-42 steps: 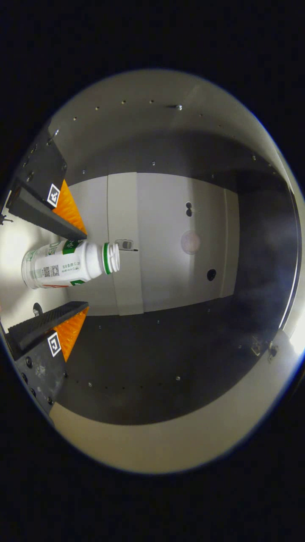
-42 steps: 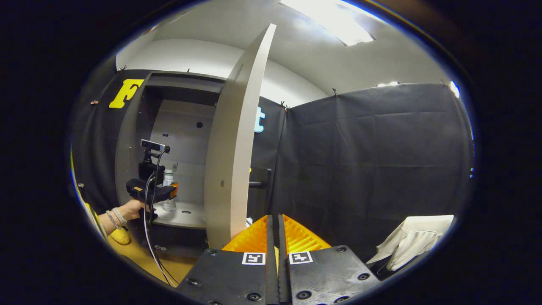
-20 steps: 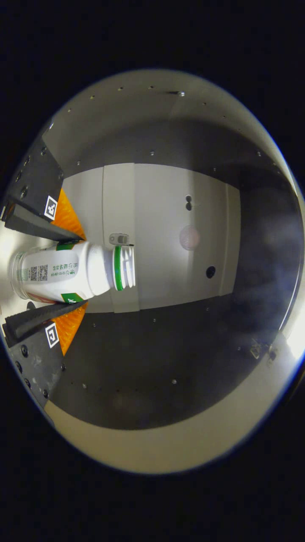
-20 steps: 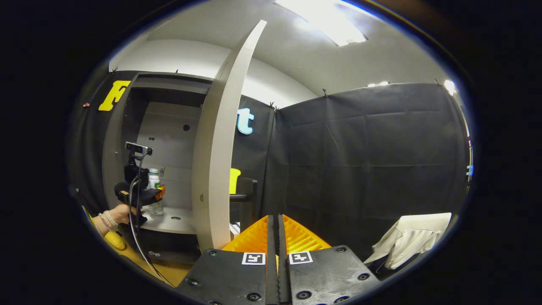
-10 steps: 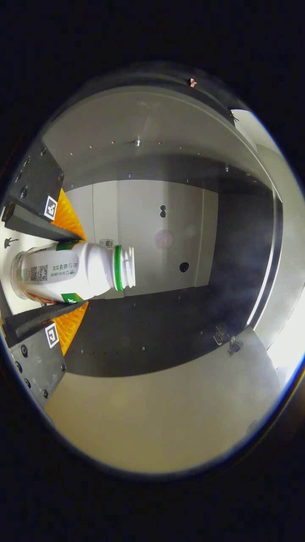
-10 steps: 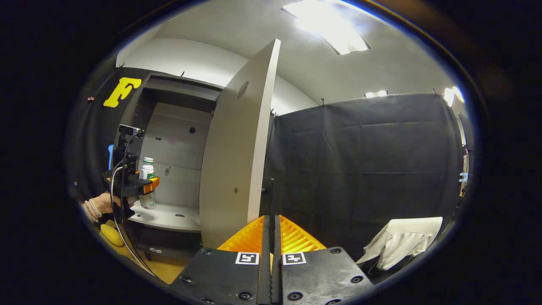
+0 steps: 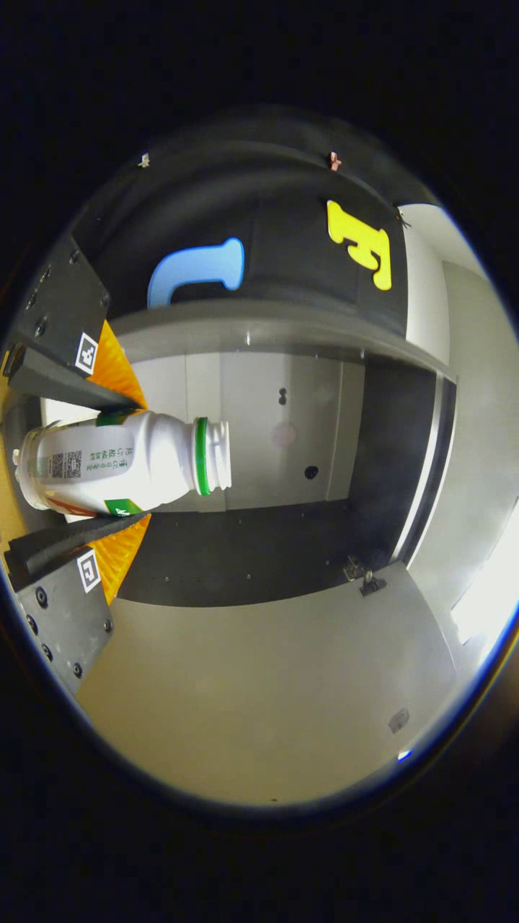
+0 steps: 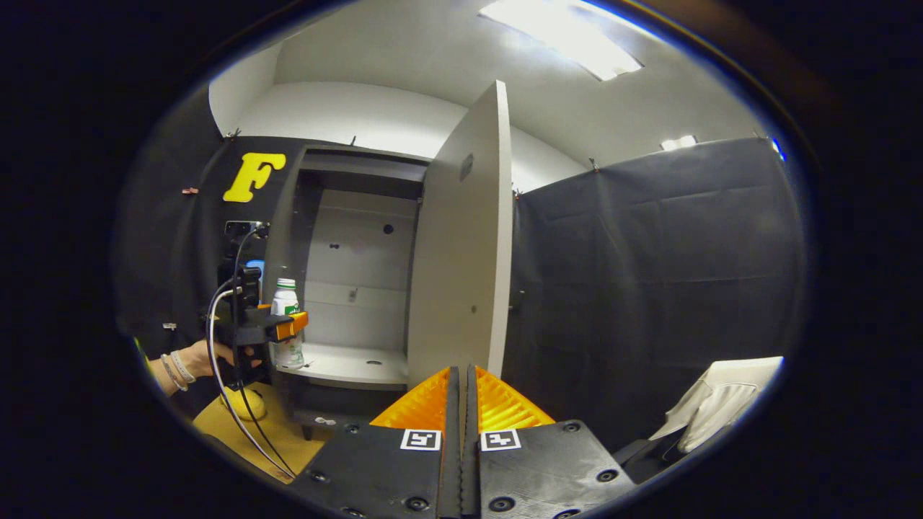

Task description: Open the cabinet door with the right hand, grasp the bottle in the cabinet with the left hand and place it on the coaster, then close the cabinet door with the right hand.

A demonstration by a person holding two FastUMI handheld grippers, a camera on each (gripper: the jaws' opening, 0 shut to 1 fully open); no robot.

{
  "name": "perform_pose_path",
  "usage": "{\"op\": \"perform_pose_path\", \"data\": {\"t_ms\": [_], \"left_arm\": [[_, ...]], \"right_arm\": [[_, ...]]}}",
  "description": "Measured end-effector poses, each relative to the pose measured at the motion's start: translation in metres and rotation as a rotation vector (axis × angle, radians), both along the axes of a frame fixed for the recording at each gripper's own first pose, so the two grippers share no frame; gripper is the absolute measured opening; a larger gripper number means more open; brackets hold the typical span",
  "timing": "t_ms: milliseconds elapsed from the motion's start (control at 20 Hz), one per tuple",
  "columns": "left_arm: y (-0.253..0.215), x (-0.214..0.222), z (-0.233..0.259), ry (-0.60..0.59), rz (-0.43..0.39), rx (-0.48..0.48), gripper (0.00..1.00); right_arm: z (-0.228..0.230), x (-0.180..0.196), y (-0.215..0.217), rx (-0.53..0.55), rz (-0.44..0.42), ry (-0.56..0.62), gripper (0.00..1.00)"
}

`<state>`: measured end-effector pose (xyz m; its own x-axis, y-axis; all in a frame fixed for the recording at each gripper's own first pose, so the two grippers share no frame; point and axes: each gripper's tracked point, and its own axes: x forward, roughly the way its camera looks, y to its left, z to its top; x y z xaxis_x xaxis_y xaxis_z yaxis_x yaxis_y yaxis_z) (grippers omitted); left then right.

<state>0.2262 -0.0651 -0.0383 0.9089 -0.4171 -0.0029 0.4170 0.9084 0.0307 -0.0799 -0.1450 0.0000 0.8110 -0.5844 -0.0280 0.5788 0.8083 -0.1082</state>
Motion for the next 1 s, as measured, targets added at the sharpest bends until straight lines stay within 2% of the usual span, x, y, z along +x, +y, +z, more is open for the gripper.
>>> {"op": "perform_pose_path", "data": {"t_ms": [200, 550, 800, 900, 1000], "left_arm": [[0.039, -0.039, -0.022, 0.038, 0.096, 0.006, 0.73], [0.107, -0.123, -0.089, 0.118, 0.192, -0.026, 0.75], [0.120, -0.159, -0.172, 0.173, 0.150, -0.015, 0.76], [0.120, -0.166, -0.209, 0.208, 0.131, -0.019, 0.75], [0.124, -0.170, -0.241, 0.214, 0.142, -0.002, 0.75]], "right_arm": [[0.000, -0.002, 0.005, 0.048, 0.156, 0.021, 0.06], [-0.019, 0.005, 0.015, 0.132, 0.426, 0.094, 0.06], [-0.051, 0.002, 0.022, 0.181, 0.542, 0.168, 0.06], [-0.057, 0.003, 0.022, 0.148, 0.571, 0.189, 0.06], [-0.085, 0.018, 0.024, 0.113, 0.581, 0.221, 0.06]]}}
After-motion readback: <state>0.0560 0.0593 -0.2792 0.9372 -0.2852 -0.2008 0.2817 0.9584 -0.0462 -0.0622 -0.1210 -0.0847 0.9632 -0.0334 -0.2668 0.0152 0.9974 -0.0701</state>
